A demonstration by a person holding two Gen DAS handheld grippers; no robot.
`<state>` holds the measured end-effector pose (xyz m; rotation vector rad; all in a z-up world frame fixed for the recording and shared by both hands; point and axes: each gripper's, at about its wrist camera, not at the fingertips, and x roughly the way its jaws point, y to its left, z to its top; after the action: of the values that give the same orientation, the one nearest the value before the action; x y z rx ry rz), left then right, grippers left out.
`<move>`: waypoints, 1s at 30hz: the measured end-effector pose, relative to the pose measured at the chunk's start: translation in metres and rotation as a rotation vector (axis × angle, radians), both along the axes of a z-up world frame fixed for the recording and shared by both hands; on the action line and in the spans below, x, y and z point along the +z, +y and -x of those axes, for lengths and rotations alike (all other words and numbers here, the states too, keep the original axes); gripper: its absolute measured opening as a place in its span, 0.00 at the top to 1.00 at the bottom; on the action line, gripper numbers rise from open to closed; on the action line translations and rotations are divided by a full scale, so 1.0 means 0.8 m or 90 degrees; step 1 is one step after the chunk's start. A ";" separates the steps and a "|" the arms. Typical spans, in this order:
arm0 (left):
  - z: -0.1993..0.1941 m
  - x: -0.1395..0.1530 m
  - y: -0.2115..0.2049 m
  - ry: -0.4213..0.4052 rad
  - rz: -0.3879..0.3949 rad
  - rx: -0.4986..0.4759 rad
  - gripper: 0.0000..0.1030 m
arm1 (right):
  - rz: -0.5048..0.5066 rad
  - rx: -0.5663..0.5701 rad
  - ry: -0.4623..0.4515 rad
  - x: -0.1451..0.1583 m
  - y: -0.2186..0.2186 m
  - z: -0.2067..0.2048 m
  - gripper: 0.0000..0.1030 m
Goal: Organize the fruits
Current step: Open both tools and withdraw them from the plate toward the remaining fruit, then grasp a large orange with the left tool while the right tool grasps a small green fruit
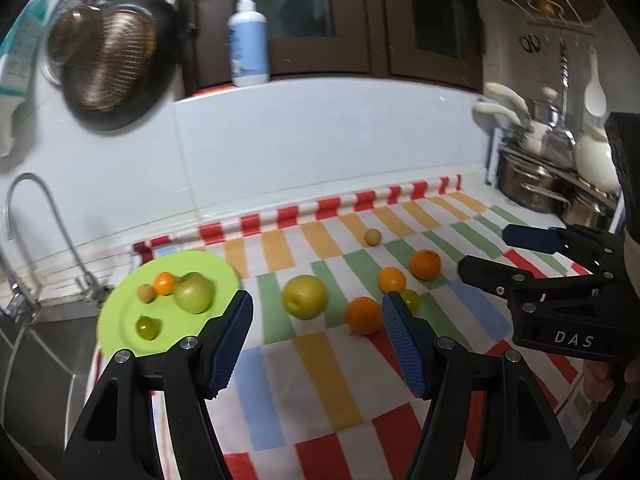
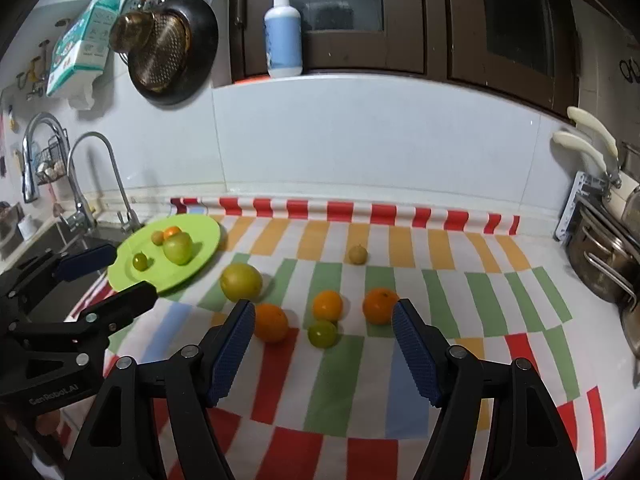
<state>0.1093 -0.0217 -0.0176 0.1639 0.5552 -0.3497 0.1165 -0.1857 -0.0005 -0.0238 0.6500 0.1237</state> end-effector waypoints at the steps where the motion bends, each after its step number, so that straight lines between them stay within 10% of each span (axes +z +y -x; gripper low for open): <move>1: -0.002 -0.003 -0.004 0.001 -0.004 -0.007 0.36 | 0.000 0.001 0.003 -0.003 -0.001 -0.002 0.31; 30: -0.094 -0.106 -0.058 0.104 -0.114 -0.220 0.48 | 0.022 0.091 0.148 -0.120 0.001 -0.088 0.54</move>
<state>0.1843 -0.0679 -0.1020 0.4092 0.7213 -0.6537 0.1869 -0.1846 -0.0965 -0.0907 0.8829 0.2550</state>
